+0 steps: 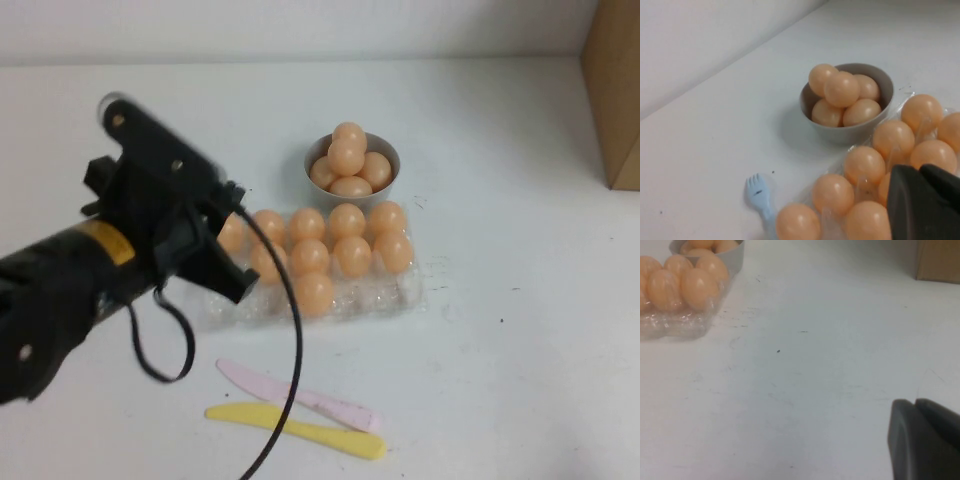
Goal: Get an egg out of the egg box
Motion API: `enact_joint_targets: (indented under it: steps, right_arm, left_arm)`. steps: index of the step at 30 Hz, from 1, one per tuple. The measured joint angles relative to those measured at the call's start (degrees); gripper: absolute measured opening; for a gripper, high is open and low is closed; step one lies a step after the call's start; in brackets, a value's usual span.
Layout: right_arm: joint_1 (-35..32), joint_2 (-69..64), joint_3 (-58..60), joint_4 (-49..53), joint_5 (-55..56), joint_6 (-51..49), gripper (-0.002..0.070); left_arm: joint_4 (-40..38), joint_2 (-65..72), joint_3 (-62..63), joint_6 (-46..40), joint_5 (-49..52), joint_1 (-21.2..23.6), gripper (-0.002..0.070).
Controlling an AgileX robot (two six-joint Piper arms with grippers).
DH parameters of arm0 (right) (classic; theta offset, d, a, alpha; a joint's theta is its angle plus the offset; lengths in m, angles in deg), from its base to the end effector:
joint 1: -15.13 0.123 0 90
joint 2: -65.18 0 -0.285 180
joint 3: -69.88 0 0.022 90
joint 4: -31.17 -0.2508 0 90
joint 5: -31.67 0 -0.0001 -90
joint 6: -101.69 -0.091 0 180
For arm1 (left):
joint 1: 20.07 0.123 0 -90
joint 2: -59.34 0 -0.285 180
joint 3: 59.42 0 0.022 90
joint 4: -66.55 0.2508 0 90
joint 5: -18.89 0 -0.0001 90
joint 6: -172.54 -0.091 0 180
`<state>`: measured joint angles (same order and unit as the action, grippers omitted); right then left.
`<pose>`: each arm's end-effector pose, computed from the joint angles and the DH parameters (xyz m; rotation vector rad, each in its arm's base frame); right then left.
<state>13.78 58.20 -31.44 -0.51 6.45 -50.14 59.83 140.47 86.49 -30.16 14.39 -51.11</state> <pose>0.0505 0.0192 0.1718 -0.1167 1.8698 0.2075 0.2381 -0.1423 0.2853 0.7672 1.7781 -0.1662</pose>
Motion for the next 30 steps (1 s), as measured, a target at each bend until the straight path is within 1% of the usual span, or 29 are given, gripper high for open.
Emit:
enact_joint_targets:
  steps: [5, 10, 16, 22, 30]
  right_arm:
    - [0.0, 0.0, 0.0, 0.0, 0.0, 0.0, -0.0018]
    - [0.0, 0.0, 0.0, 0.0, 0.0, 0.0, -0.0018]
    - [0.0, 0.0, 0.0, 0.0, 0.0, 0.0, -0.0018]
    - [0.0, 0.0, 0.0, 0.0, -0.1, 0.0, -0.0018]
    - [0.0, 0.0, 0.0, -1.2, -0.2, 0.0, -0.0018]
  left_arm:
    - [-4.2, -8.0, -9.4, -0.5, -2.1, 0.0, 0.0000]
    - [-5.7, -13.8, -16.6, 4.9, -2.6, 0.0, 0.0000]
    - [-7.9, -16.7, -23.8, 6.4, -3.3, 0.0, 0.0000]
    - [-8.4, -18.5, -30.5, 6.7, -5.5, 0.0, 0.0000]
    - [-8.5, -26.8, -37.0, 6.8, -6.1, 0.0, 0.0000]
